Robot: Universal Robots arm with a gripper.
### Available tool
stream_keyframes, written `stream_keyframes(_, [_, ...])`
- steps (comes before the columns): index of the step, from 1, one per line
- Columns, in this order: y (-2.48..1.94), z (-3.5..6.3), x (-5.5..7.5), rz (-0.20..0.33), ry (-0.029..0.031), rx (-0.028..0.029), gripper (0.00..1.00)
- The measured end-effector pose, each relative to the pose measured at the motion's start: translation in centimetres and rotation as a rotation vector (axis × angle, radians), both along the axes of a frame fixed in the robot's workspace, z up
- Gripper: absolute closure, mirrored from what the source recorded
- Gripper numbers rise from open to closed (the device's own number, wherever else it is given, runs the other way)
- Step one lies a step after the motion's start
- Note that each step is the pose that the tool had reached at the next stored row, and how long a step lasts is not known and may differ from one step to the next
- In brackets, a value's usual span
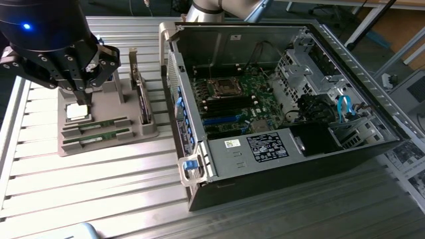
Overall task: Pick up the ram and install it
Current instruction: 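Pick up the ram and move it above insertion slot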
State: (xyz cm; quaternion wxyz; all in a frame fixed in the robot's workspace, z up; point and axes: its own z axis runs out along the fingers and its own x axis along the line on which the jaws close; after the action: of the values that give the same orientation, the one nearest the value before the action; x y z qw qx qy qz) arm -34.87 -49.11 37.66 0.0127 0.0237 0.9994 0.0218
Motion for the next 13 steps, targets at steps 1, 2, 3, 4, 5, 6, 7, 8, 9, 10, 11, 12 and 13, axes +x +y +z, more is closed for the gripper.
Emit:
stream_keyframes(1, [0.00, -0.01, 0.00, 0.013, -0.0001, 0.0000, 0.89])
stream_keyframes(2, [0.00, -0.01, 0.00, 0.021, 0.0000, 0.0000, 0.89])
stream_keyframes(3, [0.00, -0.01, 0.00, 0.027, 0.0000, 0.0000, 0.89])
stream_keyframes(4, [0.00, -0.01, 0.00, 0.033, 0.0000, 0.0000, 0.89])
stream_keyframes(5, [0.00, -0.01, 0.00, 0.039, 0.0000, 0.0000, 0.89])
stream_keyframes(6, [0.00, -0.02, 0.00, 0.044, -0.0001, 0.0000, 0.89])
stream_keyframes(7, [0.00, -0.01, 0.00, 0.049, 0.0000, 0.0000, 0.89])
stream_keyframes(8, [0.00, -0.02, 0.00, 0.055, -0.0001, 0.0001, 0.89])
stream_keyframes(9, [0.00, -0.02, 0.00, 0.063, -0.0001, 0.0000, 0.89])
stream_keyframes(10, [0.00, -0.02, 0.00, 0.069, -0.0001, 0.0001, 0.89])
stream_keyframes(11, [0.00, -0.02, 0.00, 0.075, -0.0001, 0.0000, 0.89])
stream_keyframes(12, [0.00, -0.02, 0.00, 0.079, 0.0000, 0.0000, 0.89])
stream_keyframes(13, [0.00, -0.02, 0.00, 0.085, -0.0001, 0.0000, 0.89])
